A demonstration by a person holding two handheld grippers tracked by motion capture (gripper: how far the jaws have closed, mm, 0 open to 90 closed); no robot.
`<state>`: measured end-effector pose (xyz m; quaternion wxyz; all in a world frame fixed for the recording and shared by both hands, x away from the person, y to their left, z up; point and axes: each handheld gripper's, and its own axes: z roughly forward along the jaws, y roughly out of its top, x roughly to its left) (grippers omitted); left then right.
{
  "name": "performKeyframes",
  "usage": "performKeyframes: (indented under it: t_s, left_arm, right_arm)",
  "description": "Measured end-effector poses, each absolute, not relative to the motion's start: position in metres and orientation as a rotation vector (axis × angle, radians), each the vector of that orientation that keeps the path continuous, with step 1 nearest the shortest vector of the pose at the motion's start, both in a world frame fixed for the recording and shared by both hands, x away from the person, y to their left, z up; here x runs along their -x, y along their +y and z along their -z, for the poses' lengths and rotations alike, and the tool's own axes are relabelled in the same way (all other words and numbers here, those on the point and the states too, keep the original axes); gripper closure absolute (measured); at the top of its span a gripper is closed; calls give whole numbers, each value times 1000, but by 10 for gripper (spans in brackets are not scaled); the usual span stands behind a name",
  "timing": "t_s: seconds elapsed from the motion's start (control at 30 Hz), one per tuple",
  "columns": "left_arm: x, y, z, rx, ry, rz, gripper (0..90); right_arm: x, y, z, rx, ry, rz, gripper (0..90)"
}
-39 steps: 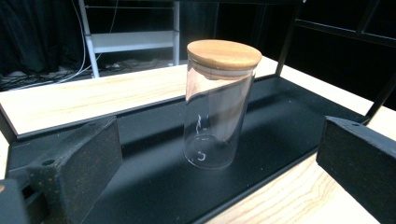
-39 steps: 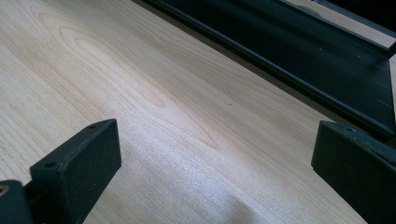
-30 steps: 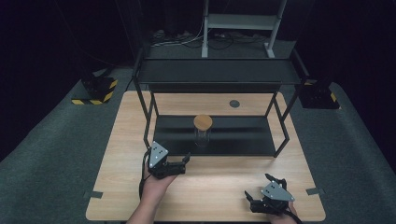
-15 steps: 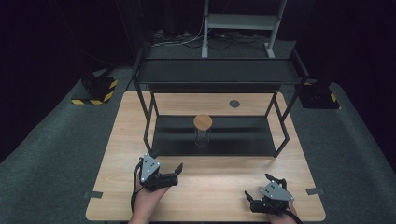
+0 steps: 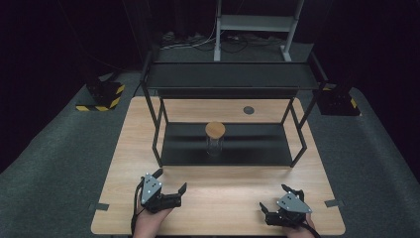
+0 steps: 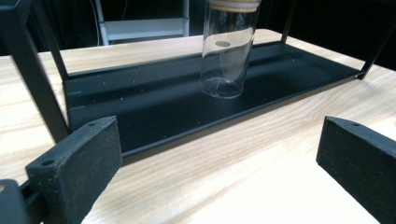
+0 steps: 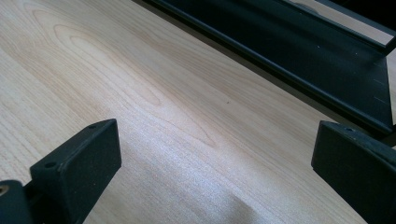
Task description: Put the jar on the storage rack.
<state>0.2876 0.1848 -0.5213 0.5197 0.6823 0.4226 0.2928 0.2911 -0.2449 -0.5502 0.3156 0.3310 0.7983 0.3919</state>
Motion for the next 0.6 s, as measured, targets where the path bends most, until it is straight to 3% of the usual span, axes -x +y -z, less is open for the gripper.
performKeyframes:
  t_s: [0.6]
  left_arm:
    - [-274,202,550,-1775,1024,-675,4]
  right_arm:
    - [-291,-243,551,-860,2098,-1004,5]
